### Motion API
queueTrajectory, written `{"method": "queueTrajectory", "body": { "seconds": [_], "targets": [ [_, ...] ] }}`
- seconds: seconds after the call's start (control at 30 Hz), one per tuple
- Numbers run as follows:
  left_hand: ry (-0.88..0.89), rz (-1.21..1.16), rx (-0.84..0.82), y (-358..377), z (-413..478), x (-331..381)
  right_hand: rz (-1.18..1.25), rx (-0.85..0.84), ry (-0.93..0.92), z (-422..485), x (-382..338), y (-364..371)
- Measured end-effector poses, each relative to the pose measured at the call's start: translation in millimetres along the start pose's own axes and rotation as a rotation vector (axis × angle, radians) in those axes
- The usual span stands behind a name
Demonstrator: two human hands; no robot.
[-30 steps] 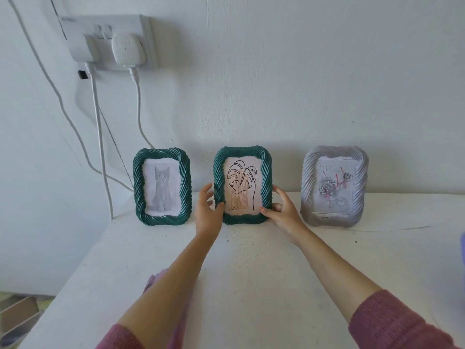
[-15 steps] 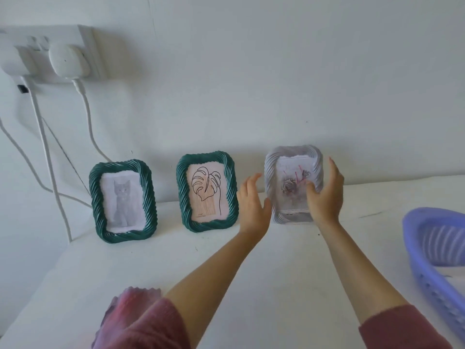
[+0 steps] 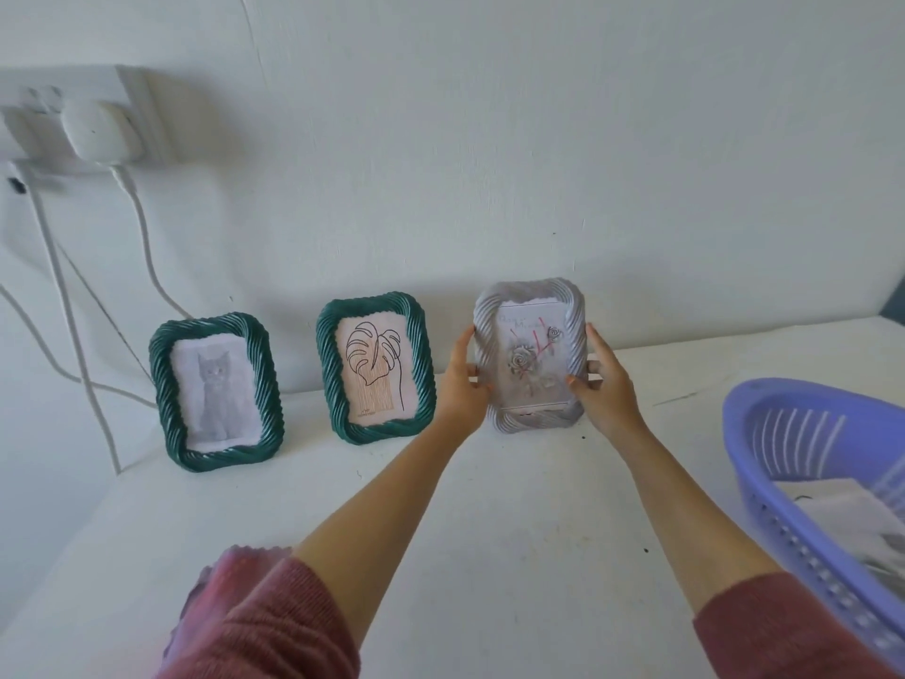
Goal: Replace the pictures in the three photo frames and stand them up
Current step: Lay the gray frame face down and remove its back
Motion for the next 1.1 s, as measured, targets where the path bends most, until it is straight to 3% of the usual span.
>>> {"method": "queueTrajectory", "body": {
  "seconds": [0.17, 0.43, 0.57, 0.73, 0.83, 0.97, 1.03, 1.1],
  "targets": [
    [0.005, -0.004, 0.014, -13.7, -39.6, 7.0, 0.135, -0.061, 0.042, -33.4, -16.2, -13.4],
    [-0.103, -0.127, -0.008, -22.0, -113.3, -3.5, 0.233, -0.311, 0.142, -103.1, -44.0, -32.2],
    [-0.233, -0.109, -0.053, -12.2, -150.0, -6.1, 0.112, -0.321, 0.088, -119.4, -77.0, -46.0],
    [-0.247, -0.238, 0.003, -10.4, -179.3, 11.6, -0.417, -0.325, -0.103, -148.1, -127.0, -39.1],
    [-0.275, -0.345, 0.0, -8.1, -187.5, 16.8, -0.673, -0.447, -0.122, -177.1, -135.2, -10.1],
    [-0.351, -0.388, 0.064, -15.3, -194.7, -0.6, -0.69, -0.626, -0.153, -213.4, -136.6, 30.3],
    [-0.364, -0.359, 0.122, -26.6, -196.9, -16.9, -0.593, -0.705, -0.152, -224.5, -137.3, 38.2],
    [-0.364, -0.281, 0.124, -35.5, -199.9, -32.8, -0.413, -0.674, -0.147, -224.1, -144.1, 31.0]
  ]
}}
Point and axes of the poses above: each hand's wrist, its own z-axis towards the middle knuckle, its own y-axis out of the palm, x = y × z, the point moved 10 cm from there along z, towards the middle knuckle, and after that the axes turned 2 degrees about -z, right-handed, at the moved point
